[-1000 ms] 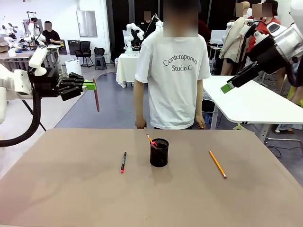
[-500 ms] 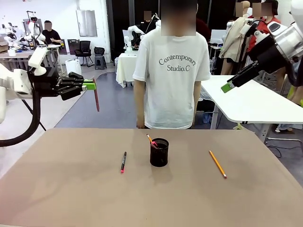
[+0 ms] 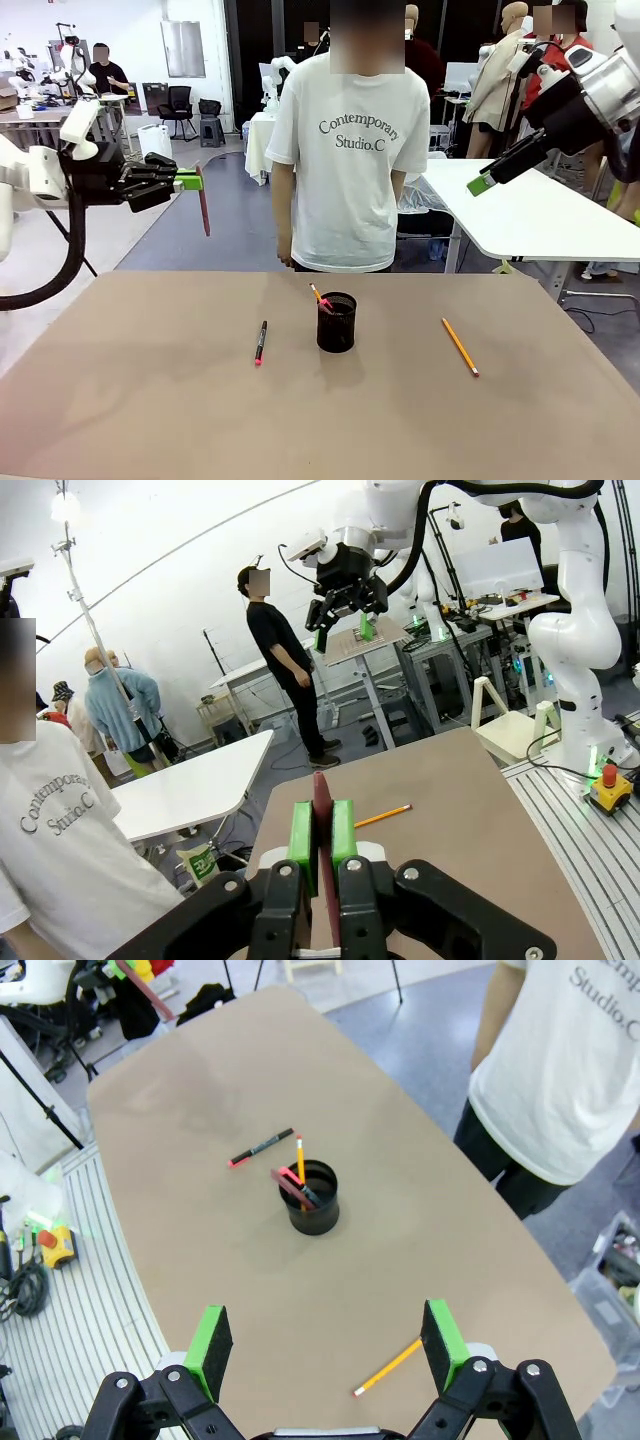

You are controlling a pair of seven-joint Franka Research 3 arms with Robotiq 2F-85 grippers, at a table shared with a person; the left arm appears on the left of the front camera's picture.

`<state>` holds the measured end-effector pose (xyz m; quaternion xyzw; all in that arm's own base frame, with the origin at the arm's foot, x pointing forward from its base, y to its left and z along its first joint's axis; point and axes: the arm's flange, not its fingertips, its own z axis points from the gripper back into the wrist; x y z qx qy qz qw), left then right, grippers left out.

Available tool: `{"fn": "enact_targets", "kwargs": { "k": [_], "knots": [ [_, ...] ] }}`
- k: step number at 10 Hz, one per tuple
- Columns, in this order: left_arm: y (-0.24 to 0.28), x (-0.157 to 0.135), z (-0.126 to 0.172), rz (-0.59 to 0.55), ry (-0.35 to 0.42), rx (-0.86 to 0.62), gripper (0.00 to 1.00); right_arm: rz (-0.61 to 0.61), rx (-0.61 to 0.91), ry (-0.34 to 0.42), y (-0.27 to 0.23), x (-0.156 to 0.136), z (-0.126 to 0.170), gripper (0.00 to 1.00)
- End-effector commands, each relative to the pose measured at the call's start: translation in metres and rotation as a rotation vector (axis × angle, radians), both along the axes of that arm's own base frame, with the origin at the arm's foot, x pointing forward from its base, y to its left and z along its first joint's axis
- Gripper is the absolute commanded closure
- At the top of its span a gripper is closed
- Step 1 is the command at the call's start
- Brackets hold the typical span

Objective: Place the pens into the pen holder.
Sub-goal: Pick up a writing instrument from the table and place it into the Pen holder.

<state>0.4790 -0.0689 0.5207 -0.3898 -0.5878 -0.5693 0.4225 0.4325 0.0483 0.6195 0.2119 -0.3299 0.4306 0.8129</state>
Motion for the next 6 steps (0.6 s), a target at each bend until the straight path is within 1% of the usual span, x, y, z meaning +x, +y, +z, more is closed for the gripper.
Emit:
{"fn": "enact_targets", "kwargs": {
  "k": [1, 2, 3, 4, 5, 6],
  "knots": [
    [-0.030, -0.017, -0.004, -0.052, 0.028, -0.050, 1.00, 0.008, 0.009, -0.003, 0.000, 0.000, 0.001, 0.00],
    [-0.060, -0.027, -0.015, -0.058, 0.029, -0.096, 1.00, 0.008, 0.009, -0.003, 0.000, 0.000, 0.001, 0.00],
    [-0.089, -0.029, -0.032, -0.073, 0.032, -0.133, 1.00, 0.008, 0.009, -0.003, 0.000, 0.000, 0.001, 0.00],
    [-0.106, -0.026, -0.043, -0.042, 0.052, -0.145, 1.00, 0.008, 0.009, -0.003, 0.000, 0.000, 0.001, 0.00],
    [-0.125, -0.032, -0.053, -0.032, 0.045, -0.153, 1.00, 0.008, 0.009, -0.003, 0.000, 0.000, 0.001, 0.00],
    [-0.144, -0.031, -0.070, -0.092, 0.043, -0.161, 1.00, 0.008, 0.009, -0.003, 0.000, 0.000, 0.001, 0.00]
  ]
}}
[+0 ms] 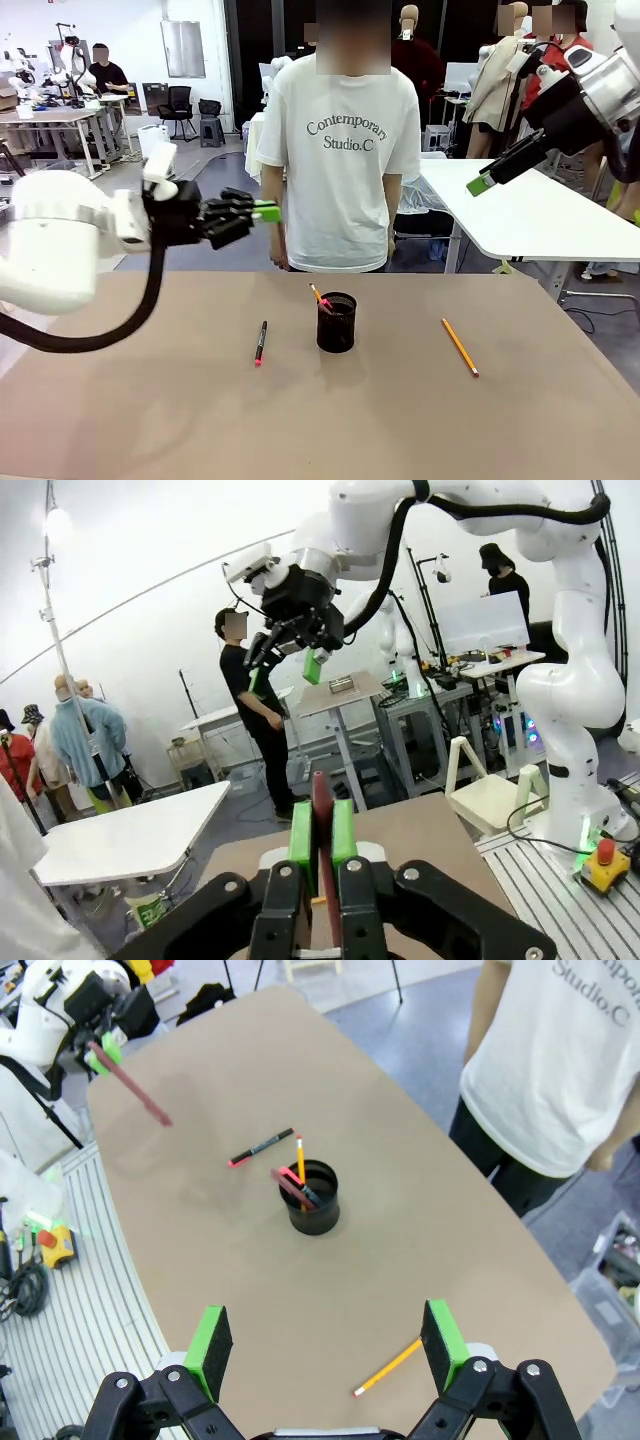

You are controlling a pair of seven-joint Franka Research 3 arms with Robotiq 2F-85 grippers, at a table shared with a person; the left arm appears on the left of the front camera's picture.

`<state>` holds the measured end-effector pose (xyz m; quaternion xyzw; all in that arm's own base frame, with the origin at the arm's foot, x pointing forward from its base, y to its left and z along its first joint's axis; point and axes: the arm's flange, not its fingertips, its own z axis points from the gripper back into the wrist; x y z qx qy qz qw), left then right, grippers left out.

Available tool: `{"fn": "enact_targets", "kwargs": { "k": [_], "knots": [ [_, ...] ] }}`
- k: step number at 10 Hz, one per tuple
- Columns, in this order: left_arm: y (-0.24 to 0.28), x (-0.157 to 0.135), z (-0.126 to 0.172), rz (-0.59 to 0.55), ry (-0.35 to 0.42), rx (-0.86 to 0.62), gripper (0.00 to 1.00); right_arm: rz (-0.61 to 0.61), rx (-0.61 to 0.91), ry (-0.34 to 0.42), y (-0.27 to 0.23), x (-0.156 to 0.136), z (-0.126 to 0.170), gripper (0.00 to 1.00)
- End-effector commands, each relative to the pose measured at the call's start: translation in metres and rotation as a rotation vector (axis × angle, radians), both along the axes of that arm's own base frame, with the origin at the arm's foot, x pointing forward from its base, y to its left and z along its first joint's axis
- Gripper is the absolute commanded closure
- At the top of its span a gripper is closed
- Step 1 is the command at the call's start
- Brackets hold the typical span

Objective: Place the pens into the pen holder.
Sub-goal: Pick up a writing instrument from the table and place it into the Pen holder.

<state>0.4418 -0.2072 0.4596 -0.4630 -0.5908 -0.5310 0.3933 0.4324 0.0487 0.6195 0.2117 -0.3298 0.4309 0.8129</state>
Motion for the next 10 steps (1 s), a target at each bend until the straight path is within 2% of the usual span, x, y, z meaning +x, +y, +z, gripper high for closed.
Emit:
{"fn": "enact_targets", "kwargs": {
  "k": [1, 3, 5, 6, 7, 8, 9, 10],
  "knots": [
    [-0.026, 0.006, -0.026, -0.029, -0.025, -0.015, 1.00, 0.007, 0.009, -0.003, 0.000, 0.000, 0.001, 0.00],
    [-0.060, 0.022, -0.055, -0.023, -0.096, 0.032, 1.00, 0.007, 0.009, -0.003, 0.000, 0.000, 0.001, 0.00],
    [-0.079, 0.045, -0.082, 0.039, -0.093, 0.065, 1.00, 0.007, 0.009, -0.003, 0.000, 0.000, 0.001, 0.00],
    [-0.084, 0.055, -0.090, 0.078, -0.131, 0.094, 1.00, 0.007, 0.009, -0.003, 0.000, 0.000, 0.001, 0.00],
    [-0.086, 0.057, -0.093, 0.096, -0.147, 0.096, 1.00, 0.007, 0.009, -0.003, 0.000, 0.000, 0.001, 0.00],
    [-0.082, 0.058, -0.092, 0.067, -0.056, 0.055, 1.00, 0.007, 0.009, -0.003, 0.000, 0.000, 0.001, 0.00],
    [-0.074, 0.064, -0.059, 0.051, -0.060, 0.109, 1.00, 0.007, 0.009, -0.003, 0.000, 0.000, 0.001, 0.00],
    [-0.074, 0.064, -0.059, 0.051, -0.060, 0.109, 1.00, 0.007, 0.009, -0.003, 0.000, 0.000, 0.001, 0.00]
  ]
}}
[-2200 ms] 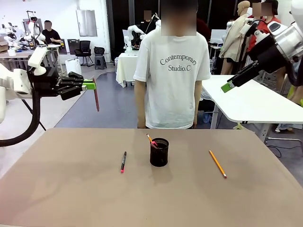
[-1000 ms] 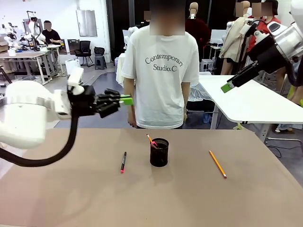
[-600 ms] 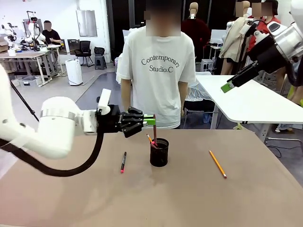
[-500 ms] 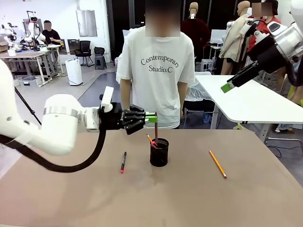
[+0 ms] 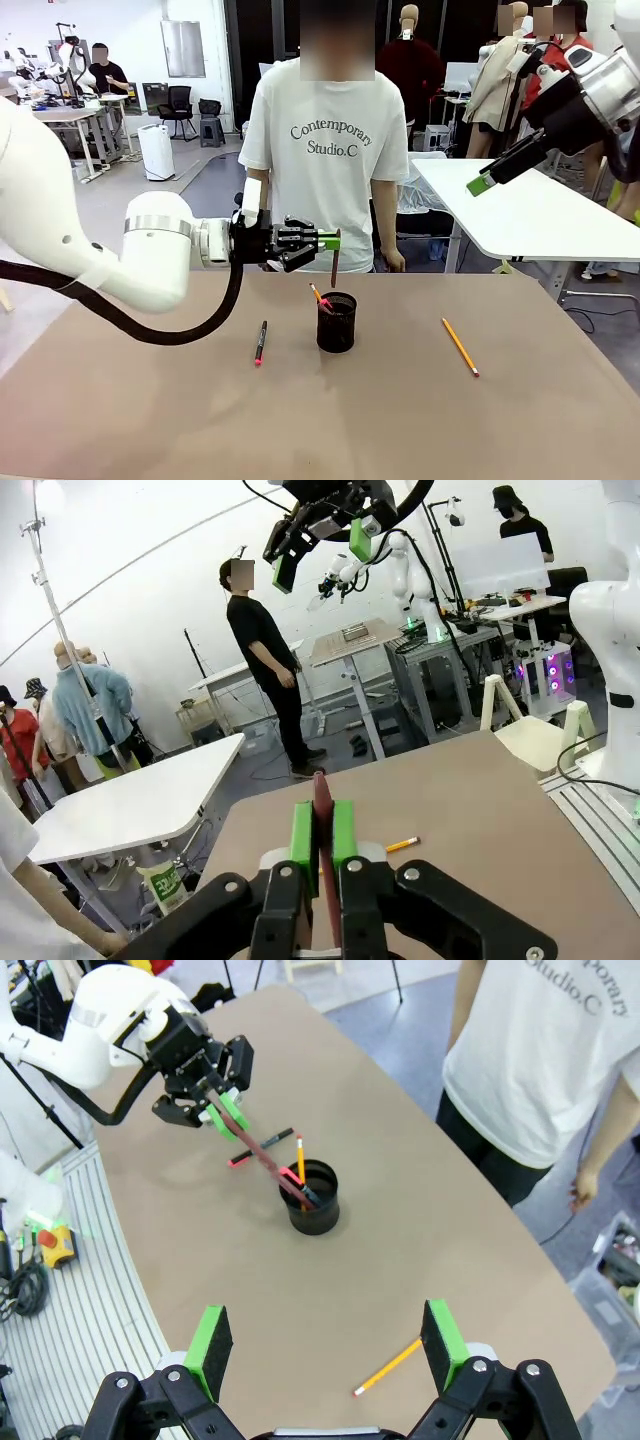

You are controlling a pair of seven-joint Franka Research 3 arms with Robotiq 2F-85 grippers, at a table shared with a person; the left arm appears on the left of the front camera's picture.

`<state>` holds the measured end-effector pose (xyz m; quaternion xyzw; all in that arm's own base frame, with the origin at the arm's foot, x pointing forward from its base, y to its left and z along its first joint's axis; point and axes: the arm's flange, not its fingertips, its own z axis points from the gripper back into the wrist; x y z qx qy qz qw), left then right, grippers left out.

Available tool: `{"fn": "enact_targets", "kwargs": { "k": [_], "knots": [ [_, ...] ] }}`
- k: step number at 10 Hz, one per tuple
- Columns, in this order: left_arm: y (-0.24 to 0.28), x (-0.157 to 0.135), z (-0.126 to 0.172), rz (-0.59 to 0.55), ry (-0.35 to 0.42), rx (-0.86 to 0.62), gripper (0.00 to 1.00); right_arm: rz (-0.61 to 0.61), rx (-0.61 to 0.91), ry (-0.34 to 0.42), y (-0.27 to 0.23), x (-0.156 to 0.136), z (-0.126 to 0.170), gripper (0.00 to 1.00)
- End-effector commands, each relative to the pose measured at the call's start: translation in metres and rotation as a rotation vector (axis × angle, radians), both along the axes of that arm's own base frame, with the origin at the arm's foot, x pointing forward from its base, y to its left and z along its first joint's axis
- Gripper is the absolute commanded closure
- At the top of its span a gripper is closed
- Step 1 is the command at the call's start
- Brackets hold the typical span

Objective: Place the pens into the pen holder.
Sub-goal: Pick up a writing instrument from the table and place it into the Pen holder.

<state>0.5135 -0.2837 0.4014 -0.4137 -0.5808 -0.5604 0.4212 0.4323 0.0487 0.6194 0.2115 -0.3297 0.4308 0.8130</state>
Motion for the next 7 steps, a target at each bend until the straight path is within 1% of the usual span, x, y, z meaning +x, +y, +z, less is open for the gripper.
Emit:
{"fn": "enact_targets", "kwargs": {
  "k": [1, 2, 3, 4, 5, 7],
  "knots": [
    [0.002, -0.008, 0.000, -0.006, -0.020, -0.001, 1.00, 0.007, 0.010, -0.003, 0.000, 0.000, 0.001, 0.00],
    [0.002, -0.008, 0.000, -0.006, -0.020, -0.001, 1.00, 0.007, 0.010, -0.003, 0.000, 0.000, 0.001, 0.00],
    [0.000, -0.002, -0.002, -0.002, 0.002, 0.002, 1.00, 0.007, 0.010, -0.003, 0.000, 0.000, 0.001, 0.00],
    [0.001, 0.014, -0.011, 0.042, 0.038, -0.021, 1.00, 0.007, 0.010, -0.003, 0.000, 0.000, 0.001, 0.00],
    [-0.002, 0.023, -0.019, 0.044, 0.063, -0.021, 1.00, 0.007, 0.010, -0.003, 0.000, 0.000, 0.001, 0.00],
    [-0.012, 0.037, -0.036, 0.054, 0.079, -0.030, 1.00, 0.007, 0.010, -0.003, 0.000, 0.000, 0.001, 0.00]
  ]
}}
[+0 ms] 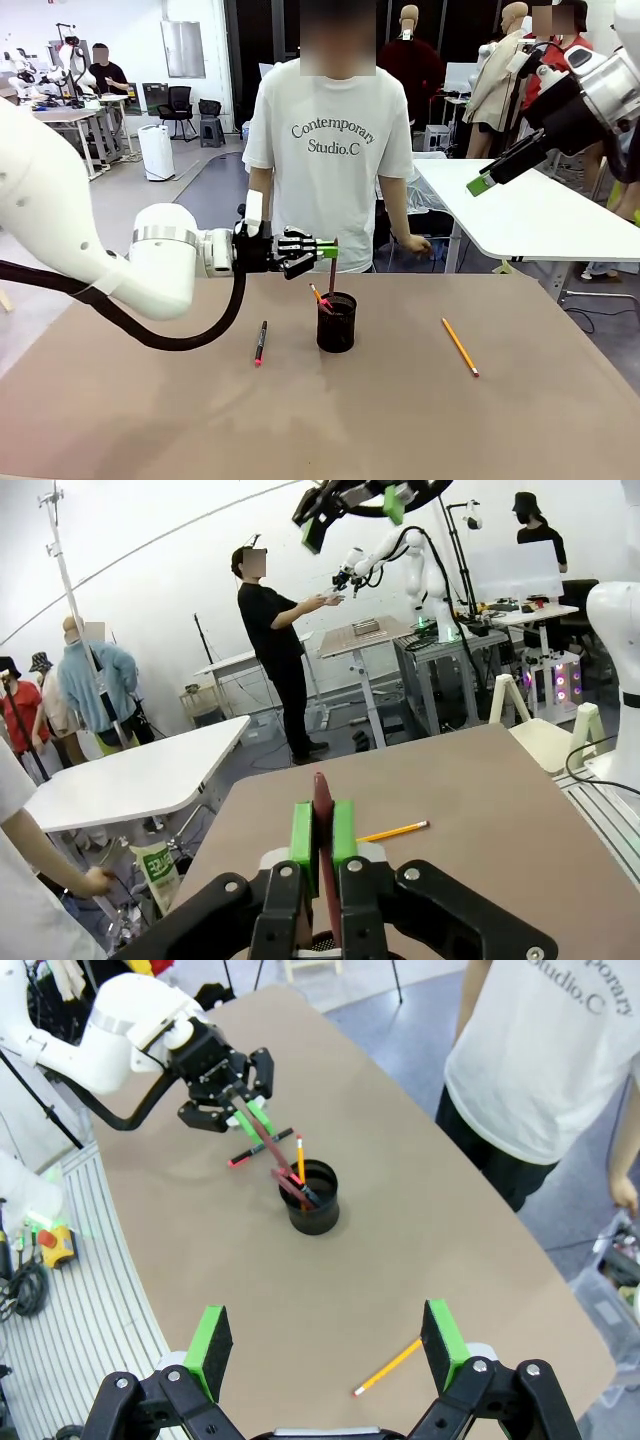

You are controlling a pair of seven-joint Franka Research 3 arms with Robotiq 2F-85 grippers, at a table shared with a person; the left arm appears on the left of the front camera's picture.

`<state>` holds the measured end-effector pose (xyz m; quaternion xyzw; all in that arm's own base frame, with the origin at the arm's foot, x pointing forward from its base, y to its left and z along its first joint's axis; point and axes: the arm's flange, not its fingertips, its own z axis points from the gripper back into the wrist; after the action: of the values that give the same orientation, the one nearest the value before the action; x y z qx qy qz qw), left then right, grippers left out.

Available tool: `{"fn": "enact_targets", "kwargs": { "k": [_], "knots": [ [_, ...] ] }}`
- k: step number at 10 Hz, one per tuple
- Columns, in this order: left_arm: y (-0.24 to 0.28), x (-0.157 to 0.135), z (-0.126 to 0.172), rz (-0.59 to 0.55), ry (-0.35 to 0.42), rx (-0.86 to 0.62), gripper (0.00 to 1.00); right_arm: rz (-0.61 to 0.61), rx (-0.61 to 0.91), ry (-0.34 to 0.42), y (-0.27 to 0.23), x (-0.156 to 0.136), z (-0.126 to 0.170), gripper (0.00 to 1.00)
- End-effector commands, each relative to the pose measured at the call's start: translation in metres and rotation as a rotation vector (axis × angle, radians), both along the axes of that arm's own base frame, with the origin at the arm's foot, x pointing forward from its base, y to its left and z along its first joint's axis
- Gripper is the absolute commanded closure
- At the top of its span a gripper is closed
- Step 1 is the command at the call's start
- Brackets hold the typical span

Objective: Place the pens into the pen holder.
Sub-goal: Pick up a writing instrument from the table and place it into the Pen holder.

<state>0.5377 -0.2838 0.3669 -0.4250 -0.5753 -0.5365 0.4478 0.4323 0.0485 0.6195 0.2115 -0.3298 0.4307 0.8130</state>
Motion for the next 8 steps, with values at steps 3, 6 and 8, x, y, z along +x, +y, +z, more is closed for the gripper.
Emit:
{"fn": "enact_targets", "kwargs": {
  "k": [3, 6, 8],
  "knots": [
    [-0.025, 0.028, -0.022, 0.007, 0.050, -0.041, 1.00, 0.008, 0.010, -0.003, 0.000, 0.000, 0.001, 0.00],
    [-0.031, 0.033, -0.043, 0.017, 0.074, -0.043, 1.00, 0.008, 0.010, -0.003, 0.000, 0.000, 0.001, 0.00],
    [-0.029, 0.033, -0.046, 0.002, 0.082, -0.058, 0.74, 0.008, 0.010, -0.003, 0.000, 0.000, 0.001, 0.00]
  ]
}}
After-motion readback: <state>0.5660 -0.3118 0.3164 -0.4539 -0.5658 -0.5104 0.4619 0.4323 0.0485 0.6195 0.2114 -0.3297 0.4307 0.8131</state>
